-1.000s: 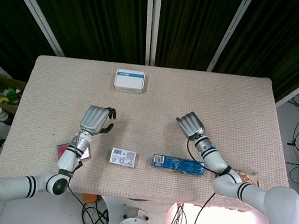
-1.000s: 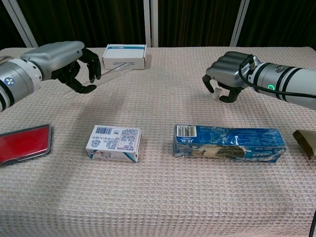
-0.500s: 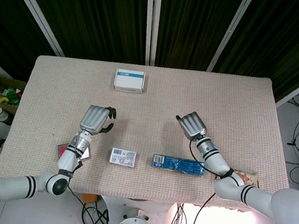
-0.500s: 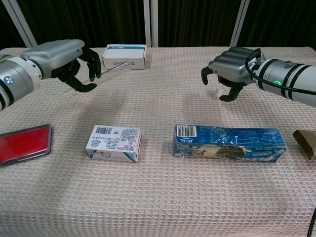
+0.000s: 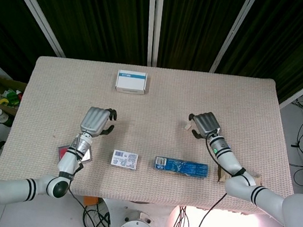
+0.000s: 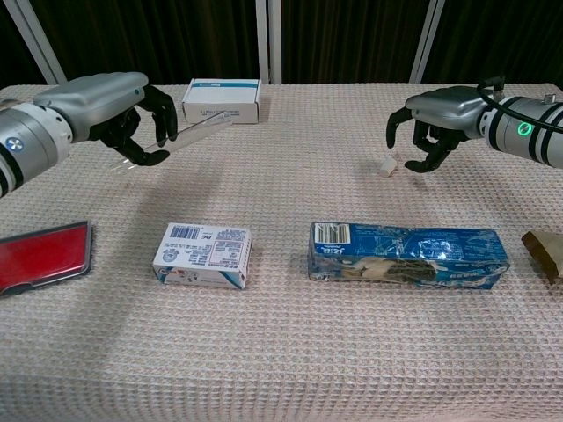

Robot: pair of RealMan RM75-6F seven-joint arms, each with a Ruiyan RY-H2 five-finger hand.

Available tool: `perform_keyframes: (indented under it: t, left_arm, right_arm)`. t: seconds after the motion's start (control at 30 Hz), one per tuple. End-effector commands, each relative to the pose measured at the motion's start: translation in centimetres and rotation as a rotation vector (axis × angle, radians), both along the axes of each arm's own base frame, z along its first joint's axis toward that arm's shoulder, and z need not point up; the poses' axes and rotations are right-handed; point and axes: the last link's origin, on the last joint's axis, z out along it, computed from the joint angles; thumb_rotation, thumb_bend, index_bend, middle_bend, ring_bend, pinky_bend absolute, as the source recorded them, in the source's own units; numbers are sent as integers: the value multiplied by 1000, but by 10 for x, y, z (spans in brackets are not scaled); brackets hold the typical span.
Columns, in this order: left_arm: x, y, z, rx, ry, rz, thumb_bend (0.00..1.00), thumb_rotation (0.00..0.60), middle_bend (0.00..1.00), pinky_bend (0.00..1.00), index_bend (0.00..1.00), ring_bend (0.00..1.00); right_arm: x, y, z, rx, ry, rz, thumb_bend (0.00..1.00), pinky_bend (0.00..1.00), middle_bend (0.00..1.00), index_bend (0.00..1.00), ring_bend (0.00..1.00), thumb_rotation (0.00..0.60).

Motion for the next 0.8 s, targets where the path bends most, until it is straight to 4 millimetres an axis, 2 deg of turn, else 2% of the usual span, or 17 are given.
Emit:
perform_keyframes:
  t: [0.03, 0.47, 0.8]
  left_arm:
    - [0, 0, 0, -2, 1, 1, 480, 600, 654, 1000, 655, 810]
    - [2, -1, -1, -1, -1, -2, 480, 600, 654, 1000, 655, 809]
    - [4, -2, -3, -4, -6, -12, 481, 600, 654, 1000, 655, 809]
  right_arm:
    - [-6, 0, 0, 22, -15, -41, 529, 1000, 882, 378, 1000, 600]
    - [0, 3, -5, 57, -34, -45, 545, 1000, 881, 380, 1000, 600]
    - [15, 21, -1, 67, -50, 30, 545, 1000, 881, 380, 1000, 600]
